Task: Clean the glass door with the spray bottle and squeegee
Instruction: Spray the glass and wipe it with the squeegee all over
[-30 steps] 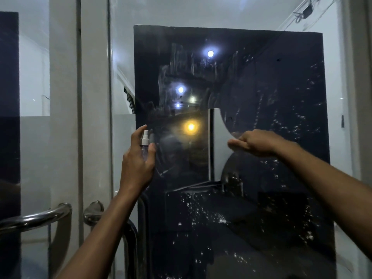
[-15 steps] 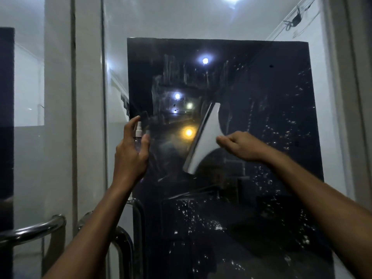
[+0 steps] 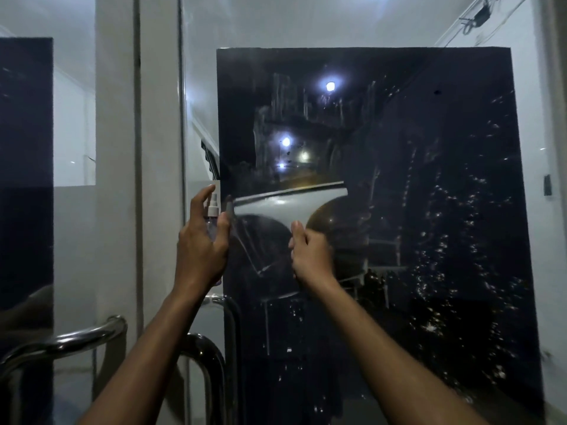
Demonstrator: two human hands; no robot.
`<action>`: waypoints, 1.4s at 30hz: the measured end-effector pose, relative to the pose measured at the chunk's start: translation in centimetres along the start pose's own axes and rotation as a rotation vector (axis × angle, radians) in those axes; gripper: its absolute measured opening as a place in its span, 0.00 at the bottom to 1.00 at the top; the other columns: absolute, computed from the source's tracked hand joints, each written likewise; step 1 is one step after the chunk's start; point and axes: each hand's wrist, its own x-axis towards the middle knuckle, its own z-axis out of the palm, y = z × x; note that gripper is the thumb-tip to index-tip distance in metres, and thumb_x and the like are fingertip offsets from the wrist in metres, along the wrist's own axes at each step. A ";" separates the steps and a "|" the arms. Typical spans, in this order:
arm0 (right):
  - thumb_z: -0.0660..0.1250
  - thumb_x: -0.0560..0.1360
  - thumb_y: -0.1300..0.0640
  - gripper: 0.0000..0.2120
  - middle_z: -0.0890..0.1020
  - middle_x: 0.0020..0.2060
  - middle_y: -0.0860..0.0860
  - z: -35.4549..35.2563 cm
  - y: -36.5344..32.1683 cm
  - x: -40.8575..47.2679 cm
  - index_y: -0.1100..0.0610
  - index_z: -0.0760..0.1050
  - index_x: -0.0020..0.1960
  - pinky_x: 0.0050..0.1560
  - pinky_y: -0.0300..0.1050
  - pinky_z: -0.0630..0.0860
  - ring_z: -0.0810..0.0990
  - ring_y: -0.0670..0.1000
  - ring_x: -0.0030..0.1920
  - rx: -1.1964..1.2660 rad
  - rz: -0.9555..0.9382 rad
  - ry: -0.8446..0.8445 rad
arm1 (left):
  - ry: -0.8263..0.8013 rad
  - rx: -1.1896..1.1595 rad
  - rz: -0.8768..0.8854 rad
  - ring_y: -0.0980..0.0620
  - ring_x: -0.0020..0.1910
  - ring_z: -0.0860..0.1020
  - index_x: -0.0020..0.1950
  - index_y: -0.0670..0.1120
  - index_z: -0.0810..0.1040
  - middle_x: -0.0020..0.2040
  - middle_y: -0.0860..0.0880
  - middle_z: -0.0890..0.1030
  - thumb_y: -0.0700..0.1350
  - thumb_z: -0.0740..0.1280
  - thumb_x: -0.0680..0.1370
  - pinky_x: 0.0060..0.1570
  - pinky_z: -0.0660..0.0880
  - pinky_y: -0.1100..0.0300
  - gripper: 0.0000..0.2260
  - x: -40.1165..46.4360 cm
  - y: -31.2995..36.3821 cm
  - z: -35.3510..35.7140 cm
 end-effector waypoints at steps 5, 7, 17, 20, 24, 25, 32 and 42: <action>0.58 0.84 0.45 0.24 0.74 0.25 0.47 -0.5 5.2 -4.9 0.55 0.72 0.32 0.26 0.33 0.66 0.73 0.41 0.25 -0.099 0.064 0.019 | -0.007 -0.003 -0.016 0.42 0.45 0.81 0.74 0.61 0.63 0.54 0.43 0.82 0.49 0.62 0.84 0.46 0.80 0.45 0.20 -1.0 -0.8 0.4; 0.58 0.84 0.45 0.25 0.74 0.24 0.48 -0.6 6.4 -6.2 0.54 0.72 0.31 0.27 0.33 0.66 0.73 0.40 0.24 -0.113 0.086 0.015 | 0.000 0.001 -0.008 0.45 0.45 0.80 0.75 0.60 0.64 0.55 0.47 0.81 0.49 0.62 0.84 0.44 0.78 0.50 0.20 -1.4 -1.0 0.7; 0.58 0.83 0.45 0.24 0.72 0.23 0.45 -2.5 8.5 -9.7 0.53 0.68 0.30 0.27 0.34 0.66 0.70 0.41 0.25 -0.069 0.016 0.083 | -0.023 -0.027 -0.008 0.45 0.43 0.80 0.75 0.59 0.63 0.51 0.44 0.81 0.49 0.62 0.84 0.41 0.77 0.53 0.20 -2.1 -0.8 0.2; 0.56 0.83 0.42 0.26 0.71 0.25 0.49 -3.3 5.4 -6.0 0.56 0.68 0.32 0.30 0.47 0.66 0.69 0.45 0.27 -0.156 -0.129 -0.003 | -0.030 -0.023 -0.015 0.41 0.46 0.81 0.75 0.60 0.63 0.55 0.40 0.81 0.50 0.61 0.84 0.43 0.80 0.46 0.20 -1.6 -0.6 -0.1; 0.52 0.81 0.34 0.30 0.79 0.33 0.49 -3.3 -1.4 0.8 0.55 0.78 0.38 0.36 0.48 0.69 0.77 0.49 0.35 -0.644 -0.385 -0.351 | -0.028 -0.008 -0.019 0.38 0.47 0.82 0.75 0.60 0.62 0.56 0.38 0.81 0.50 0.61 0.84 0.46 0.81 0.41 0.20 -1.4 -0.5 -0.1; 0.51 0.80 0.31 0.30 0.81 0.37 0.48 -3.0 -2.5 2.1 0.51 0.82 0.43 0.38 0.47 0.70 0.78 0.49 0.38 -0.770 -0.424 -0.431 | -0.023 -0.005 -0.012 0.39 0.46 0.82 0.75 0.60 0.62 0.54 0.39 0.81 0.50 0.61 0.84 0.45 0.81 0.43 0.20 -1.5 -0.6 0.1; 0.48 0.76 0.25 0.30 0.82 0.47 0.50 -6.4 -3.5 8.0 0.47 0.77 0.48 0.37 0.45 0.66 0.79 0.53 0.45 -1.170 -0.433 -0.545 | -0.045 -0.020 -0.017 0.53 0.35 0.78 0.76 0.59 0.63 0.42 0.49 0.80 0.49 0.61 0.84 0.34 0.74 0.57 0.20 -1.7 -1.4 1.9; 0.44 0.69 0.22 0.29 0.76 0.40 0.41 -21.2 -0.1 8.9 0.37 0.77 0.37 0.42 0.44 0.68 0.75 0.48 0.42 -1.190 -0.216 -0.455 | -0.051 -0.030 0.014 0.55 0.38 0.78 0.75 0.59 0.63 0.45 0.49 0.79 0.50 0.62 0.83 0.35 0.70 0.60 0.21 -1.1 -0.4 3.6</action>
